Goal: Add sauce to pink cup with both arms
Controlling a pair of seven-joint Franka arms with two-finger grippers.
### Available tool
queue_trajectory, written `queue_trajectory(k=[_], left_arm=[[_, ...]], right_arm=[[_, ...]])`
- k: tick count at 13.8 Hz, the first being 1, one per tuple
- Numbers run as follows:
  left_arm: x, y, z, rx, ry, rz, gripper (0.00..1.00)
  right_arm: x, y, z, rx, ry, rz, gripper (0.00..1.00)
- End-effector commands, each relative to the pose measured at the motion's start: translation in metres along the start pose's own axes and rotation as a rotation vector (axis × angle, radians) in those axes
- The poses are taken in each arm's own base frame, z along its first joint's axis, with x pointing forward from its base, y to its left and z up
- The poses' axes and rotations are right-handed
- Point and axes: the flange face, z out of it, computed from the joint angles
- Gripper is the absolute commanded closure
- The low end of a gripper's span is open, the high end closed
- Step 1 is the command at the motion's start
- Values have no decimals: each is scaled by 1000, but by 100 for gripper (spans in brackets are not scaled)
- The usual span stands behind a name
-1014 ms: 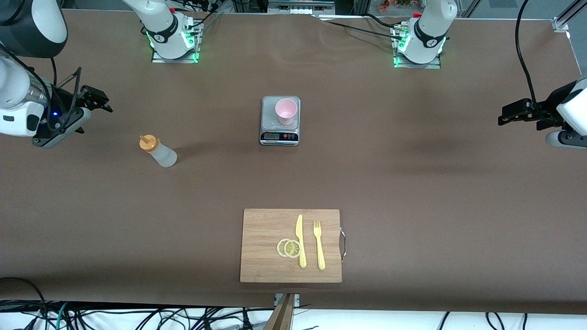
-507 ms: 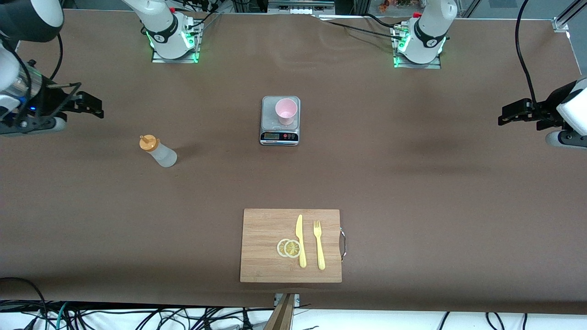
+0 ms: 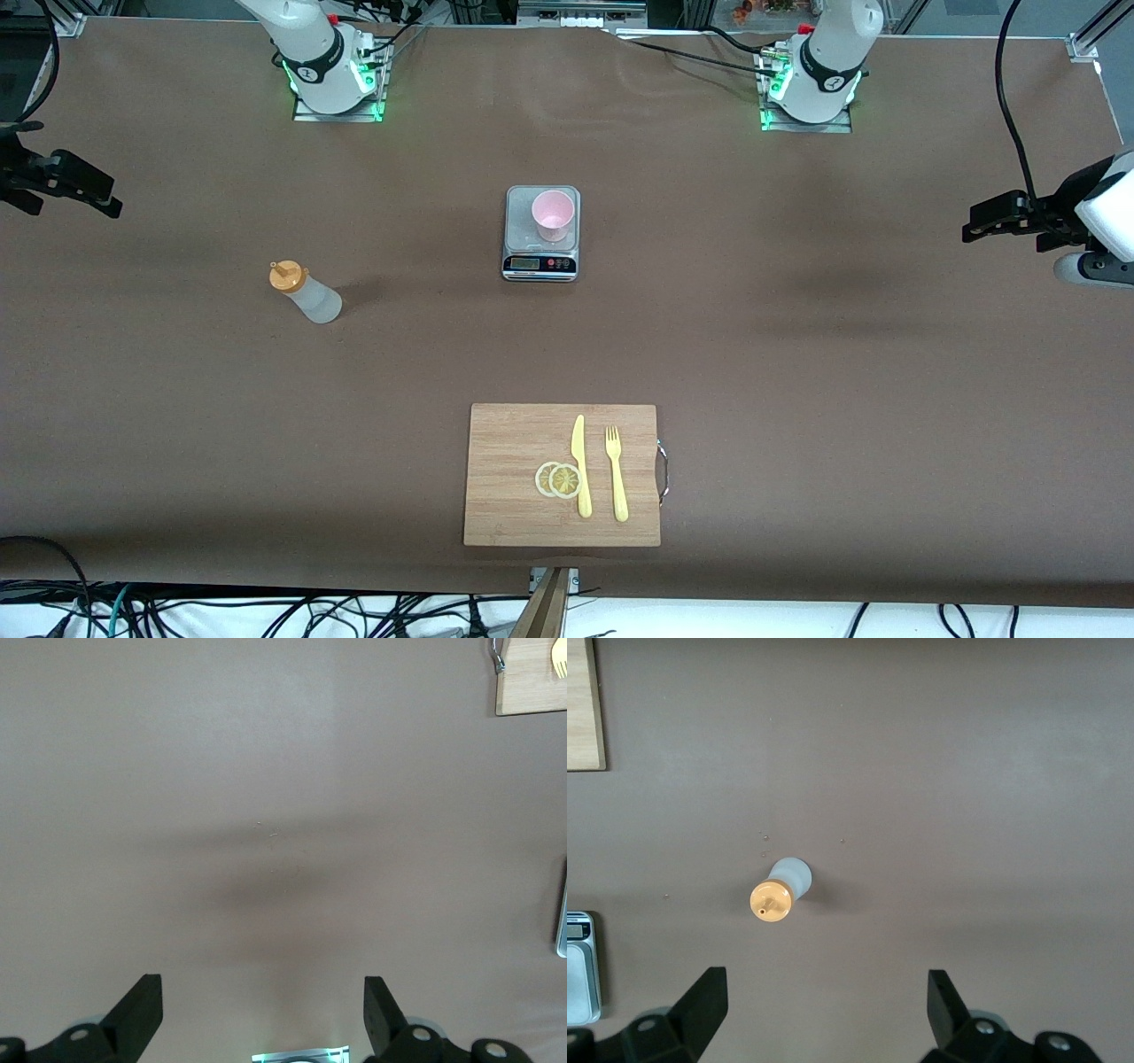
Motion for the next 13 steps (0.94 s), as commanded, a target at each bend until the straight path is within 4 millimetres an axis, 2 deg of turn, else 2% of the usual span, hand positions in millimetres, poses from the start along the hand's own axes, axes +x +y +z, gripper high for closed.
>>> queue_trajectory(k=[1, 3, 13], left_arm=[[2, -1, -5, 4, 3, 16, 0], [2, -2, -5, 3, 3, 15, 0], [2, -2, -5, 3, 3, 16, 0]], right_arm=[[0, -3, -1, 10, 1, 53, 0], [1, -10, -2, 17, 12, 78, 0], [6, -10, 3, 15, 14, 79, 0]])
